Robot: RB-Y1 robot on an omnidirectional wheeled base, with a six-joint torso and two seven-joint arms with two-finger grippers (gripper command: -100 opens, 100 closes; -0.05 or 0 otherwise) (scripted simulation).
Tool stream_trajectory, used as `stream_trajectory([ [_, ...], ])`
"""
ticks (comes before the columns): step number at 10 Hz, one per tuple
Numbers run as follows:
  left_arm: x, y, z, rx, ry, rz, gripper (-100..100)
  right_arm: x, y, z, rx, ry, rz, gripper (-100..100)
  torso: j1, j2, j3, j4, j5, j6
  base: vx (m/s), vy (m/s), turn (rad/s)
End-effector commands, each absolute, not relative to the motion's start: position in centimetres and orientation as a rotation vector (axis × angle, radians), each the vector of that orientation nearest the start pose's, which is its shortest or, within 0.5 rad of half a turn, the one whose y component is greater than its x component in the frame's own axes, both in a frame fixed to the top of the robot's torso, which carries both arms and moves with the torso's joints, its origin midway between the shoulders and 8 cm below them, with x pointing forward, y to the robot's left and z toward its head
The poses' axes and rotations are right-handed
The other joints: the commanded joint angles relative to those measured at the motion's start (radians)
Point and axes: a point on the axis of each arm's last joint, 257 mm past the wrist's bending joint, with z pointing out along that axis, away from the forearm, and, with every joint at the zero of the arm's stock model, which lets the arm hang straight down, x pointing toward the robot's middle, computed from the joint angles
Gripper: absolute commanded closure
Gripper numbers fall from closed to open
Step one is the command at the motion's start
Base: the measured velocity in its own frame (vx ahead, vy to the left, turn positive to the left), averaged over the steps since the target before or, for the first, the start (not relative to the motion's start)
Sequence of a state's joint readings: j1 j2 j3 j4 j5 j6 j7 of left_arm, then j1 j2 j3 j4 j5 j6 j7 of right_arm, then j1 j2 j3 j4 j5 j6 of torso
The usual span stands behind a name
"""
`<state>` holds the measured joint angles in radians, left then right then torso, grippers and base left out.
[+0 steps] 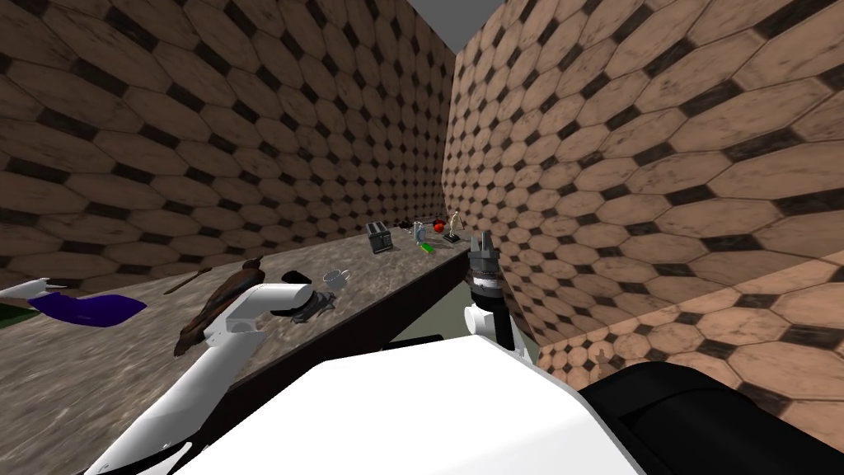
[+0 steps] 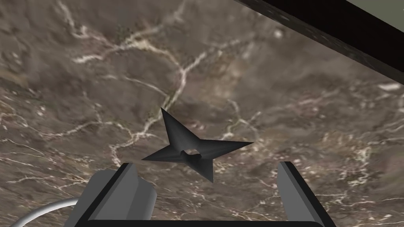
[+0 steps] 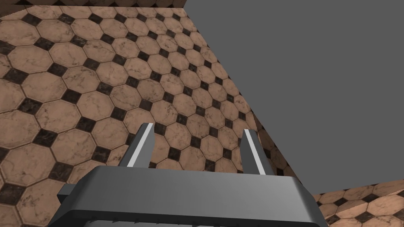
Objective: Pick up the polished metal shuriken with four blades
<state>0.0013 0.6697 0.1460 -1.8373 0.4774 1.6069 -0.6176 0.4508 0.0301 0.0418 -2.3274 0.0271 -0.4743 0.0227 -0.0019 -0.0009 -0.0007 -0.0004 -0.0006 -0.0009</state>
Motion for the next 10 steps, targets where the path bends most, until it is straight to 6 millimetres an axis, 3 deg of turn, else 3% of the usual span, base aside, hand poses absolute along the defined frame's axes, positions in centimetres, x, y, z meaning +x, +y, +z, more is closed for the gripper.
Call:
stream_trajectory([
  [1, 34.2, 45.6, -32.5, -1.273, 2.539, 0.121, -100, 34.3, -25.9, 5.7, 0.606, 0.561, 1.336, 0, 0.000, 0.000, 0.000, 0.000, 0.000, 0.000, 0.021, -0.033, -0.031],
  [3, 32.9, 46.1, -32.8, -1.283, 2.580, 0.161, -100, 34.3, -25.9, 5.7, 0.606, 0.561, 1.337, 0, 0.000, 0.001, 0.000, 0.000, 0.000, 0.000, 0.023, -0.029, -0.048],
  [4, 33.4, 45.8, -32.6, -1.279, 2.564, 0.147, -100, 34.3, -25.9, 5.7, 0.606, 0.561, 1.336, 0, 0.000, 0.000, 0.000, 0.000, 0.000, 0.000, 0.013, -0.009, -0.007],
  [5, 33.3, 45.9, -32.7, -1.280, 2.569, 0.150, 0, 34.3, -25.9, 5.7, 0.606, 0.561, 1.336, 0, 0.001, 0.001, 0.001, 0.000, 0.000, 0.000, 0.000, 0.000, 0.000],
  [6, 33.5, 46.7, -33.1, -1.311, 2.554, 0.154, -100, 34.3, -25.9, 5.7, 0.606, 0.561, 1.336, 0, 0.002, 0.002, 0.001, 0.000, 0.000, 0.000, -0.025, 0.005, -0.206],
  [10, 33.6, 48.4, -34.1, -1.373, 2.524, 0.163, -100, 34.3, -25.9, 5.7, 0.606, 0.561, 1.337, 0, 0.002, 0.006, 0.004, 0.001, 0.001, 0.000, -0.067, 0.004, -0.124],
])
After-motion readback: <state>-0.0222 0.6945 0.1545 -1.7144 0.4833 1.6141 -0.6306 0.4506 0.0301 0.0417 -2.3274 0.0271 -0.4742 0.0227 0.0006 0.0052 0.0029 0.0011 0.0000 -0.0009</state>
